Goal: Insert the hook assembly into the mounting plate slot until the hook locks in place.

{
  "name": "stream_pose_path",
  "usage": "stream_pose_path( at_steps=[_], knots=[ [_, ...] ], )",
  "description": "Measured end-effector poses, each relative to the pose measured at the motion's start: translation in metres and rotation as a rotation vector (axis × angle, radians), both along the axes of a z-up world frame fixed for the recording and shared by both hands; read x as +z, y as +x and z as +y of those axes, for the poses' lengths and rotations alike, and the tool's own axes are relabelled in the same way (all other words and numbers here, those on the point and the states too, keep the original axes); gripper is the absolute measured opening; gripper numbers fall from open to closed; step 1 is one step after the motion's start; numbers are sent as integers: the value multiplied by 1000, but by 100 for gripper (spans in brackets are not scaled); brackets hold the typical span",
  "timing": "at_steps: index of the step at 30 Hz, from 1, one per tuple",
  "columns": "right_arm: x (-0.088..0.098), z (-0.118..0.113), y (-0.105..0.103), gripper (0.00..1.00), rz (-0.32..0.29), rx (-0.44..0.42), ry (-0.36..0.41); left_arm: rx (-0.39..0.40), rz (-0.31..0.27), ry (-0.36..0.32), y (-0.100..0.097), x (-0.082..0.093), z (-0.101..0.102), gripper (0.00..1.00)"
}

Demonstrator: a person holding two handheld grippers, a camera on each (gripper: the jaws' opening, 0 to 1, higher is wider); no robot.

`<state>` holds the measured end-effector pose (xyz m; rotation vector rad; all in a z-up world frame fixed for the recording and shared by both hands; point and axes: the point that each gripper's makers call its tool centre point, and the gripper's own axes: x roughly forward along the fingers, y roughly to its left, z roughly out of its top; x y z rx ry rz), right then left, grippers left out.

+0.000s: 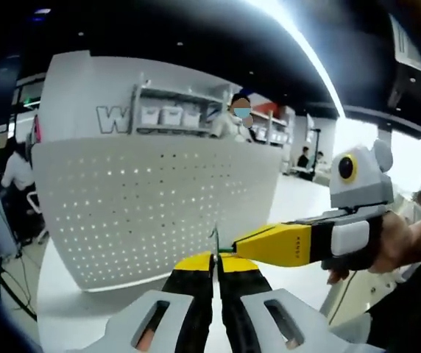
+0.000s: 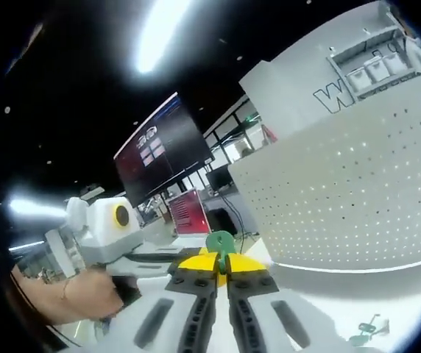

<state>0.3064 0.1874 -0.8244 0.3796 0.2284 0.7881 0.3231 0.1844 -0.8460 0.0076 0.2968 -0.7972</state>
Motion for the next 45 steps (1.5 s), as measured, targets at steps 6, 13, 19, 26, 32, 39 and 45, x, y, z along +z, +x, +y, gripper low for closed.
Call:
stream_pose_path(
  at_steps=[6, 13, 19, 26, 32, 39, 45],
  knots=[
    [1, 4, 2, 0, -8, -2, -11, 10, -10, 8, 2, 1, 6, 2],
    [1, 10, 5, 0, 2, -5, 11, 0, -30, -12, 4, 2, 15, 4],
    [15, 9, 14, 0, -52, -45, 5, 27, -21, -82, 6, -1, 24, 29],
    [19, 7, 23, 0, -108, -76, -56, 17, -2, -99, 5, -8, 28, 58],
    [12, 7, 30, 0, -103, -90, -76, -7, 2, -106, 2, -10, 24, 83],
    [15, -3, 45, 0, -140, -166, -93, -22, -5, -87, 0, -12, 25, 94],
    [24, -18, 63, 0, -174, -263, -74, -29, -7, -89, -1, -11, 27, 100]
  ],
)
